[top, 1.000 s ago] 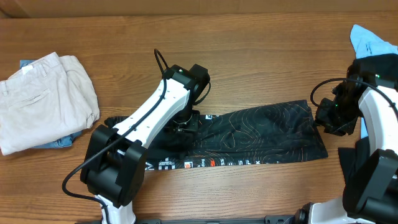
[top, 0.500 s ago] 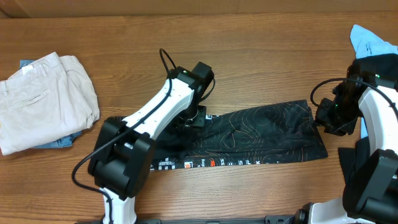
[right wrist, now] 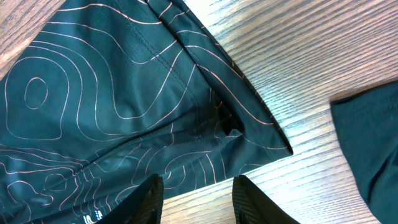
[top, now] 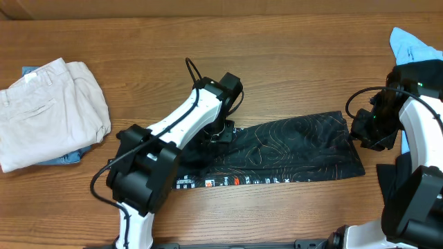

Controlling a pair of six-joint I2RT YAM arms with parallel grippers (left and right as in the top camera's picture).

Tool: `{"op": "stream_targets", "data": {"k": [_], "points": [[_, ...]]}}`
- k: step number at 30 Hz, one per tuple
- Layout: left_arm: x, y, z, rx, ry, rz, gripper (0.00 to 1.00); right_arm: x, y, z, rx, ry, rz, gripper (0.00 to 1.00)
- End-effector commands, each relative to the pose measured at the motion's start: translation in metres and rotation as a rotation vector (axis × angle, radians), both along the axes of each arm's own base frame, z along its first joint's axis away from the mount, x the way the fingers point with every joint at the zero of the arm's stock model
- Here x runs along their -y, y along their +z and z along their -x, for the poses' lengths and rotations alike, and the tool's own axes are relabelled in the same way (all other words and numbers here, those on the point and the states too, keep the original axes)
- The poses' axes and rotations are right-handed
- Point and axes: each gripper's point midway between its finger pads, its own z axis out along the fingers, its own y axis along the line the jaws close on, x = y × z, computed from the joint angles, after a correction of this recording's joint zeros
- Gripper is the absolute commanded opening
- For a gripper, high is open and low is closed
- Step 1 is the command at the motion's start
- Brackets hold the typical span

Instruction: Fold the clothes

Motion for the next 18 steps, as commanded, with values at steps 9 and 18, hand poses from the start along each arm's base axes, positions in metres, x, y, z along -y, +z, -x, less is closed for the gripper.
{"op": "stream_targets", "data": {"k": [9,18], "points": [[0.001,-0.007,0.009,-0.043,-0.021,-0.012,0.04,0.001,0.004,0.0,0.019,-0.008,0.0,0.4],[-0.003,0.024,0.048,-0.128,-0.065,-0.053,0.04,0.001,0.004,0.0,0.02,-0.008,0.0,0.4]]}}
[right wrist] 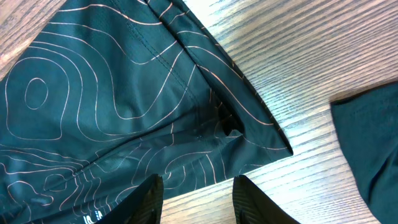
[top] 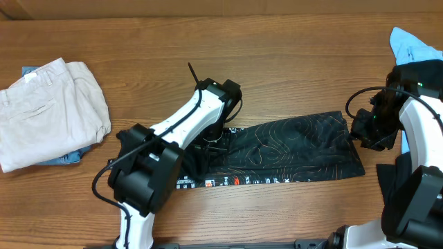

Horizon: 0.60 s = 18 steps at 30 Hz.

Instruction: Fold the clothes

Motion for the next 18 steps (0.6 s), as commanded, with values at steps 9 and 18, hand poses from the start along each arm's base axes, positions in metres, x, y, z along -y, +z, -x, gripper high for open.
{"op": "stream_targets", "data": {"k": [9,18], "points": [[0.047,0.013,0.022,0.051,-0.148,0.072,0.1,0.001,0.004,0.001,0.018,-0.008,-0.001,0.4],[0.016,0.013,-0.003,0.095,-0.089,0.002,0.36,-0.001,0.004,0.001,0.017,-0.008,-0.009,0.41]]}}
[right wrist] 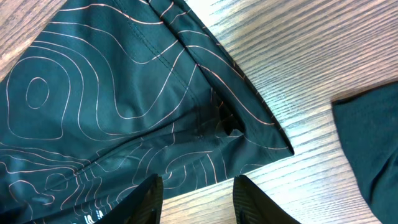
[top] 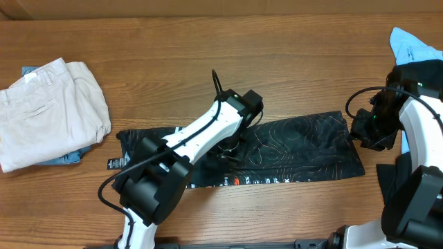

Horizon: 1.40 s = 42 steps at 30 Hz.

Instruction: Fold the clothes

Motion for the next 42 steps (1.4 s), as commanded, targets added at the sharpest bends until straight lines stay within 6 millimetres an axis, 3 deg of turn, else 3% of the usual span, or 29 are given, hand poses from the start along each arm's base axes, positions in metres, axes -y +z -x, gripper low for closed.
{"op": "stream_targets", "data": {"k": [1,3,6,13,16,21,30,35,42], "points": [[-0.02,0.011,-0.016,0.037,0.037,-0.019,0.35,0.0,0.004,0.002,0.014,-0.008,-0.006,0.43],[-0.033,0.013,-0.024,0.042,0.076,-0.025,0.35,-0.002,0.005,0.004,0.004,-0.009,-0.014,0.65],[-0.053,0.025,-0.042,0.096,0.138,-0.023,0.35,-0.003,0.004,0.005,0.002,-0.011,-0.025,0.81],[-0.095,0.055,-0.07,0.187,0.332,0.033,0.36,0.001,-0.011,-0.003,0.045,0.074,-0.014,0.85],[-0.103,0.06,-0.067,0.142,0.404,0.088,0.36,0.005,-0.023,-0.004,0.034,0.075,-0.019,0.88],[-0.129,0.054,-0.058,0.127,0.452,-0.019,0.33,0.009,-0.028,-0.012,0.055,0.074,-0.01,0.95],[-0.149,0.02,-0.024,0.027,0.501,-0.099,0.34,0.011,-0.033,-0.018,0.07,0.1,-0.006,0.97],[-0.155,-0.001,-0.02,0.037,0.525,-0.1,0.34,0.01,-0.041,-0.015,0.037,0.099,-0.02,0.97],[-0.159,-0.052,-0.021,0.121,0.526,-0.076,0.4,0.009,-0.042,-0.013,0.03,0.099,-0.023,0.97]]}}
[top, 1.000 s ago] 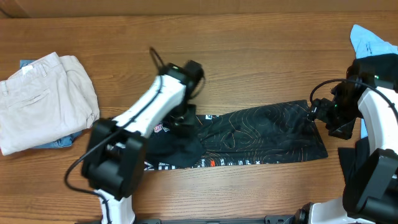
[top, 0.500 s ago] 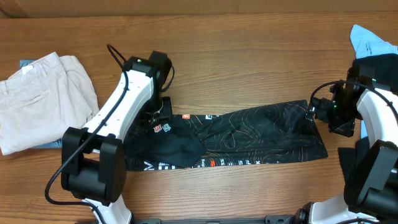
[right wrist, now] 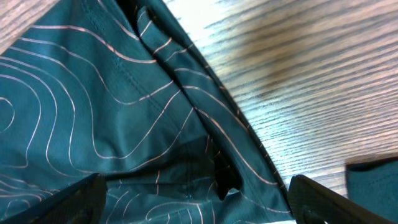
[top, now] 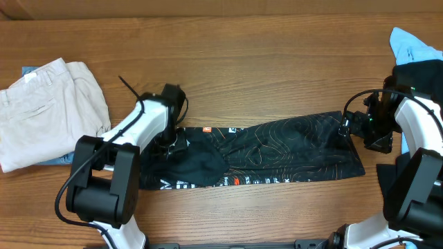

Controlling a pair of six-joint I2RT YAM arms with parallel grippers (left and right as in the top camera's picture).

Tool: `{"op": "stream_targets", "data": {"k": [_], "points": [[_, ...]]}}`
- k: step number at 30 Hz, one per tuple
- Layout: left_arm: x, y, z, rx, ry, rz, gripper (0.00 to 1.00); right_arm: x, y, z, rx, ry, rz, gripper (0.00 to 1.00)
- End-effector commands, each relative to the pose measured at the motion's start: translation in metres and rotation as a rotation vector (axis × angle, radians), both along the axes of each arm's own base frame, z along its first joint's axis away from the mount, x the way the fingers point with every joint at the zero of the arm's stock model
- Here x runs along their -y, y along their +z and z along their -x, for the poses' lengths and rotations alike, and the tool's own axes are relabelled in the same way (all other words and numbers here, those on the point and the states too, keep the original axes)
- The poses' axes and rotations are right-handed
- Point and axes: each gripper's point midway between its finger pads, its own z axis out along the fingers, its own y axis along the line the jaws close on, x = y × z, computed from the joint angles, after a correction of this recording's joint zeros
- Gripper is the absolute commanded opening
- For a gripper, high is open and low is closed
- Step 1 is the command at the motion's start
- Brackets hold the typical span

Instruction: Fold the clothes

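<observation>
A black garment with thin contour lines [top: 291, 149] lies stretched across the middle of the wooden table. Its left part is bunched and doubled over. My left gripper [top: 169, 142] sits low on that left end, its fingers hidden under the wrist. My right gripper [top: 348, 126] hovers at the garment's right end. In the right wrist view the garment [right wrist: 124, 112] fills the frame, a seam fold running diagonally, and the right gripper [right wrist: 199, 194] stands wide open over it with nothing between its fingers.
Folded beige trousers [top: 48, 111] rest on a blue denim piece [top: 69, 158] at the far left. A light blue cloth [top: 412, 45] lies at the back right. Another dark cloth [right wrist: 373, 167] shows by the right arm.
My left gripper has moved from the garment's middle to its left end, and the left part is now doubled over and bunched. My right gripper's fingers stand much wider apart and nearer the cloth.
At first my left gripper was on the garment's folded left-middle part. Then the left part lay spread toward the trousers with the gripper near the middle. Now the gripper is at the left end, the cloth bunched. My right gripper stayed still, then spread its fingers.
</observation>
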Motion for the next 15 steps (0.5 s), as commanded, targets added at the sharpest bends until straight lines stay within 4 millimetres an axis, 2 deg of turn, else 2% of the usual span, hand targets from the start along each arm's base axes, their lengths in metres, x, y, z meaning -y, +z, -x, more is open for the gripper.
{"op": "stream_targets", "data": {"k": [1,8,15], "points": [[-0.011,-0.02,-0.002,0.047,0.003,-0.034,0.39,0.0,-0.002,0.001,-0.005,0.0,-0.009,0.97],[-0.007,-0.023,-0.057,0.262,-0.083,-0.024,0.38,-0.001,-0.002,0.001,-0.004,-0.004,-0.011,0.97],[-0.022,-0.022,-0.07,0.288,-0.076,-0.046,0.42,0.001,-0.002,-0.002,0.009,-0.004,-0.007,0.98]]}}
